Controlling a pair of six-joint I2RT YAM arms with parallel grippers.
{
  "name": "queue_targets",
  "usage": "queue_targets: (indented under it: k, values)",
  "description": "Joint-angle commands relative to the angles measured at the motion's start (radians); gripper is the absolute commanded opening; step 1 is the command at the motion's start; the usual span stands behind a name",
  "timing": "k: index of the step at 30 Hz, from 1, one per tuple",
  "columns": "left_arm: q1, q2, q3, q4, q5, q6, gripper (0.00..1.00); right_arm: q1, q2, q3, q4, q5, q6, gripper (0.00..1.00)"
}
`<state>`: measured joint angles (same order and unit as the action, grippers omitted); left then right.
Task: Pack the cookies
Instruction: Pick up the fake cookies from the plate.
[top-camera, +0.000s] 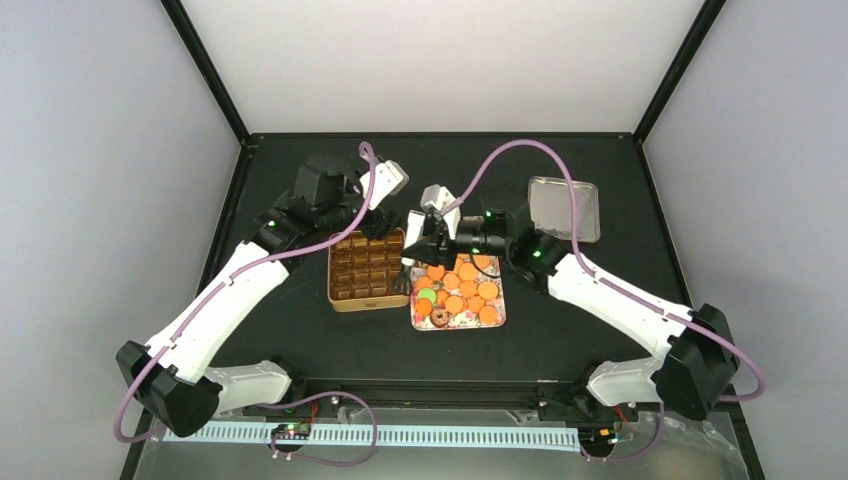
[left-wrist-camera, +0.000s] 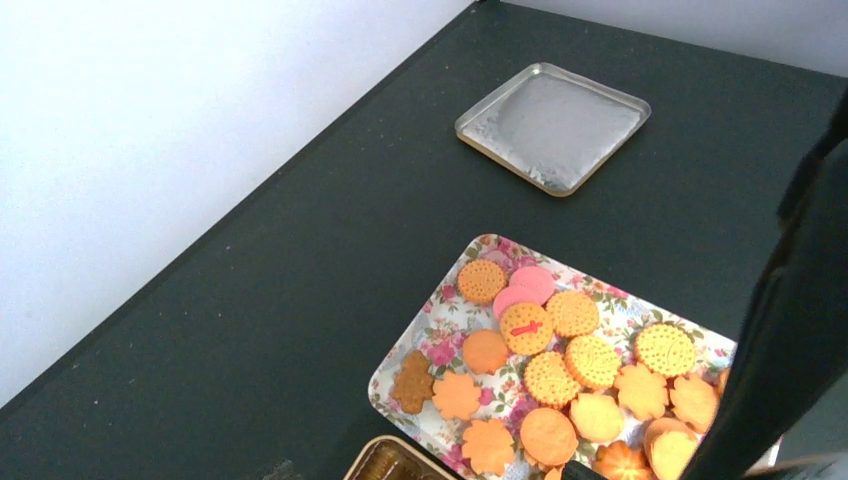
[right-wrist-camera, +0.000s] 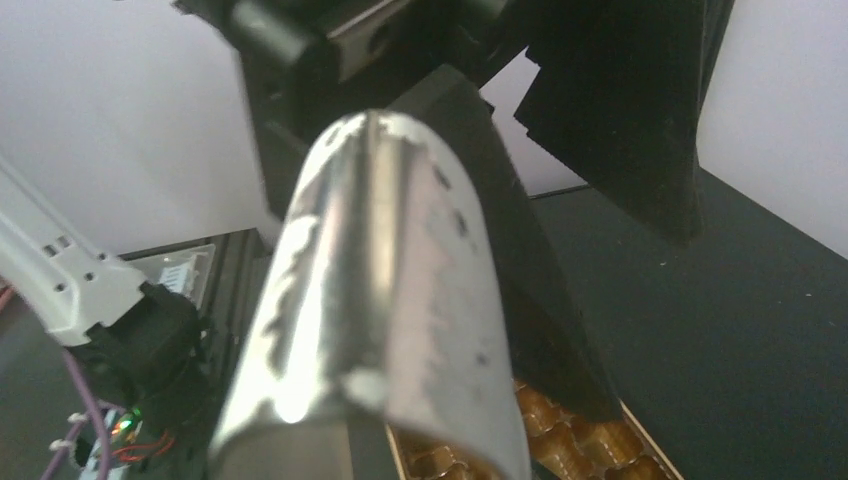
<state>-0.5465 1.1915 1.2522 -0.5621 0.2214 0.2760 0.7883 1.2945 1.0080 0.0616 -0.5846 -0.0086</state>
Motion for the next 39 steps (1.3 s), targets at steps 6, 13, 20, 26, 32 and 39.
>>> queue_targets:
  k: [6, 13, 20, 26, 32, 39]
  values:
    - [-0.058, -0.005, -0.039, 0.074, -0.078, -0.053, 0.69, 0.054, 0.077, 0.105, 0.017, 0.192, -0.011, 0.43]
    - [-0.08, -0.02, -0.051, 0.064, -0.065, -0.043, 0.69, 0.057, 0.101, 0.126, 0.042, 0.237, 0.011, 0.42]
    - [-0.089, -0.027, -0.071, 0.049, -0.005, -0.029, 0.69, 0.058, 0.131, 0.148, 0.04, 0.269, 0.029, 0.4]
    - [-0.067, -0.032, -0.074, 0.027, -0.085, -0.032, 0.75, 0.057, 0.067, 0.059, 0.077, 0.376, 0.014, 0.38]
    - [0.071, -0.063, -0.066, -0.036, -0.055, -0.014, 0.87, 0.056, -0.053, -0.079, 0.158, 0.469, -0.02, 0.39]
    - [0.314, -0.104, -0.098, -0.141, 0.029, 0.095, 0.91, 0.055, -0.083, -0.149, 0.172, 0.534, -0.055, 0.39]
